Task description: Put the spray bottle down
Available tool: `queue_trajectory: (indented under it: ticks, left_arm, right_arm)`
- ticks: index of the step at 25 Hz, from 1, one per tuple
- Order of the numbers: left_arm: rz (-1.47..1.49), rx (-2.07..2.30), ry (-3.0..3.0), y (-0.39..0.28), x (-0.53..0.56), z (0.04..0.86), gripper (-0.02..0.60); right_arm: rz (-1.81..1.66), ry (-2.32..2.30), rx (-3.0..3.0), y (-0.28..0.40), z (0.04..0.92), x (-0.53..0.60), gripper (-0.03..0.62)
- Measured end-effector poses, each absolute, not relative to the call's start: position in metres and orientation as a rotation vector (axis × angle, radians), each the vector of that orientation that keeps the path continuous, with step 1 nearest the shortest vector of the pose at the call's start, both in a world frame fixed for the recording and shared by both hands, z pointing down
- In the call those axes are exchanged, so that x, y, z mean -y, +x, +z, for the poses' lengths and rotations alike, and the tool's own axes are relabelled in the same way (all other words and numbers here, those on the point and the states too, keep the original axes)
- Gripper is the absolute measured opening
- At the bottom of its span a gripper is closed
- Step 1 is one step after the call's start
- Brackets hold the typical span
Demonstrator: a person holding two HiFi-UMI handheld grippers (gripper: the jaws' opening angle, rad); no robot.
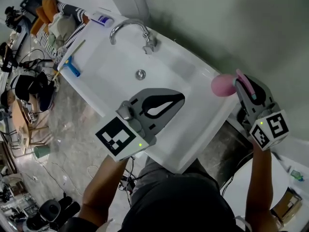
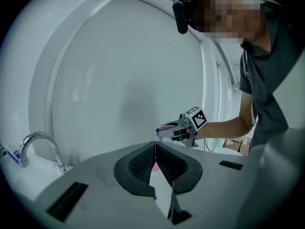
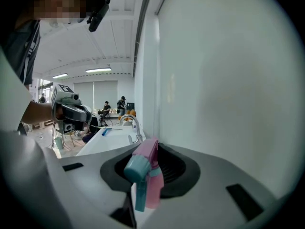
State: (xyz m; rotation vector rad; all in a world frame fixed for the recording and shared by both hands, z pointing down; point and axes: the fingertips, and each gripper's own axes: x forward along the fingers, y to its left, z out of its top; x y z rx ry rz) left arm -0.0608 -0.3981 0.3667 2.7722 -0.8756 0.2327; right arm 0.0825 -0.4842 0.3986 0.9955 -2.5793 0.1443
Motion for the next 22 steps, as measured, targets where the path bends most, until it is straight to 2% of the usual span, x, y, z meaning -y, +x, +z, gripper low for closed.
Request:
queue_trajectory:
  ticks: [11,22]
  left_arm:
    - [0.316,0.835,2.778,-0.054,0.427,0.398,0.006]
    - [0.301,0.830,2.720,-0.056,0.440,0.424,0.006]
  right_arm:
    - [0.226,1.030,2.533,0.091,0.457,0.514,0.087]
    - [0.172,0.981,2.627,0.063,0.463,0.523,0.087]
